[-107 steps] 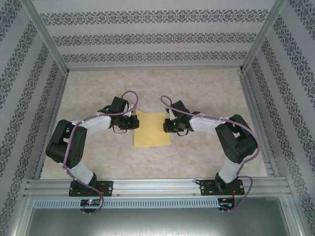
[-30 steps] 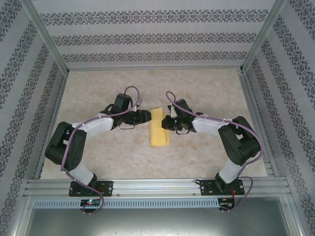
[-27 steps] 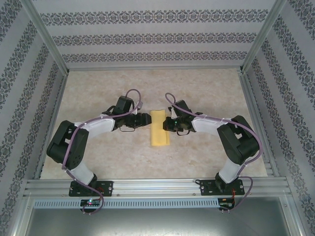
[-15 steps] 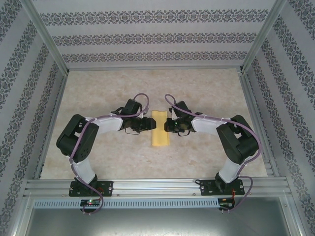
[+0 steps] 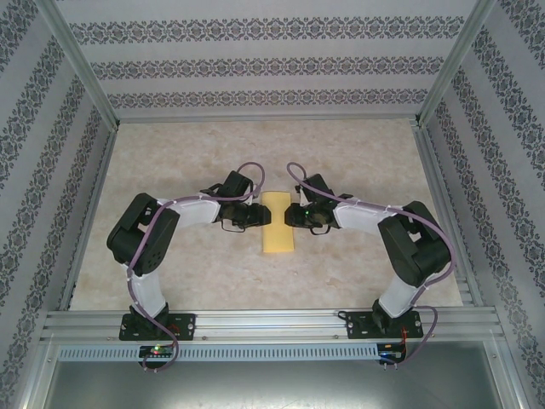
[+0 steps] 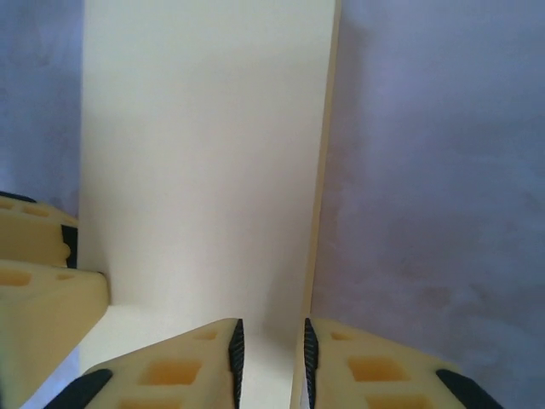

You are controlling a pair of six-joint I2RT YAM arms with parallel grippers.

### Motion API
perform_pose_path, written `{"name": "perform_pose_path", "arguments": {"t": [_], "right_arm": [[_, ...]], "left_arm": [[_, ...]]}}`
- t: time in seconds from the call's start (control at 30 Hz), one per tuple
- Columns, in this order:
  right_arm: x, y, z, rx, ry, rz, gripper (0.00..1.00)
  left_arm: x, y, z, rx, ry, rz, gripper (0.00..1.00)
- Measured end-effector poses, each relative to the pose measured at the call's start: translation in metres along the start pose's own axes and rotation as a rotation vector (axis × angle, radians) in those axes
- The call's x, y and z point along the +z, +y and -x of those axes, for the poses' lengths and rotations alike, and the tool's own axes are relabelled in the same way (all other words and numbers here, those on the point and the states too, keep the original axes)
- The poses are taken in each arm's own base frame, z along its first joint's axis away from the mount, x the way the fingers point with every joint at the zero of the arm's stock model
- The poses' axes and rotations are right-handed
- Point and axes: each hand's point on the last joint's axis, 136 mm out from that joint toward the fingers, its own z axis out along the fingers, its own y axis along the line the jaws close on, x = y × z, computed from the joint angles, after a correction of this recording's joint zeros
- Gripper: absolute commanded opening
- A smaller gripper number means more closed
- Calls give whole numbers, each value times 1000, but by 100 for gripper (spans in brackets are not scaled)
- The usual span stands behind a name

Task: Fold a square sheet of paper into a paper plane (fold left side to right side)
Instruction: First fold in half a square sheet of paper at the center of the table.

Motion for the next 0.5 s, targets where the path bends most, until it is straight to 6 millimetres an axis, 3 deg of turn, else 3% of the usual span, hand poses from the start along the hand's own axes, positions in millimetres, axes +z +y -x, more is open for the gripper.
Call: {"name": "perform_pose_path", "arguments": {"t": [0.13, 0.5], "right_arm": [[-19, -9, 5, 6, -59, -19, 47], [-70, -38, 11, 37, -231, -96, 54]], "left_arm": [[1, 1, 0, -3, 7, 12, 47], [2, 1, 0, 0, 20, 51, 47]]}}
